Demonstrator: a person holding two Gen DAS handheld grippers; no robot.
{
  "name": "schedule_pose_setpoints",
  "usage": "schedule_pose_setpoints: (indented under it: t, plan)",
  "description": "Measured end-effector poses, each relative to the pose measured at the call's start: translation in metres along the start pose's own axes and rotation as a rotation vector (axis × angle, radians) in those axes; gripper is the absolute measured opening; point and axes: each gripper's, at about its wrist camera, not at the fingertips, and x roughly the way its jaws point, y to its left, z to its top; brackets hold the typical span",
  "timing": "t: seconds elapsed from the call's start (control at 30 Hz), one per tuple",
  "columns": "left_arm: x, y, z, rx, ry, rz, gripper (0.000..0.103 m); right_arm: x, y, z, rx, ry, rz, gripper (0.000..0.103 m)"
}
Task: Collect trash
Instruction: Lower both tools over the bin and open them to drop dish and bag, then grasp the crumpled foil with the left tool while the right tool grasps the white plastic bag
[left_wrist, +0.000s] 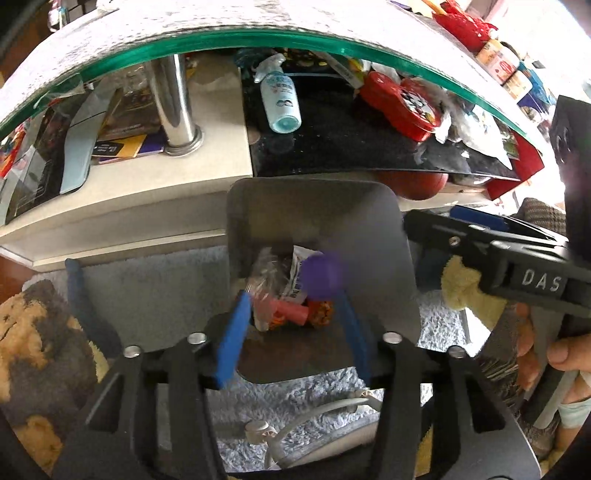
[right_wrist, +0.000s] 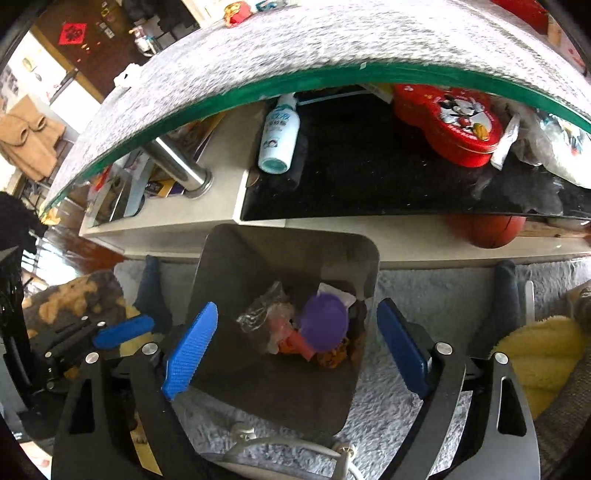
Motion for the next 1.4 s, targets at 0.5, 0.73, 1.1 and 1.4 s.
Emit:
schedule_pose_setpoints:
  t: [0.5, 0.73, 1.1, 1.4]
  plan:
    - [-0.071, -0.001, 0.041, -0.025, -0.158, 0.042, 0.089, -0.065, -0.002, 0.039, 0.033, -0.159, -0.023, 0.090]
    - [-0.119, 0.016, 0.088, -0.035, -0.271, 0.113, 0.094, -0.096, 0.006, 0.089, 0.005, -0.257, -0.034, 0.090]
    - [-0.151, 0.074, 0.177, -0.157, -0.353, 0.181, 0.095, -0.074, 0.012, 0.170, -0.007, -0.262, -0.050, 0.090]
    - [-0.120, 0.127, 0.237, -0.206, -0.311, 0.251, 0.095, -0.035, 0.012, 0.229, -0.033, -0.254, -0.095, 0.090]
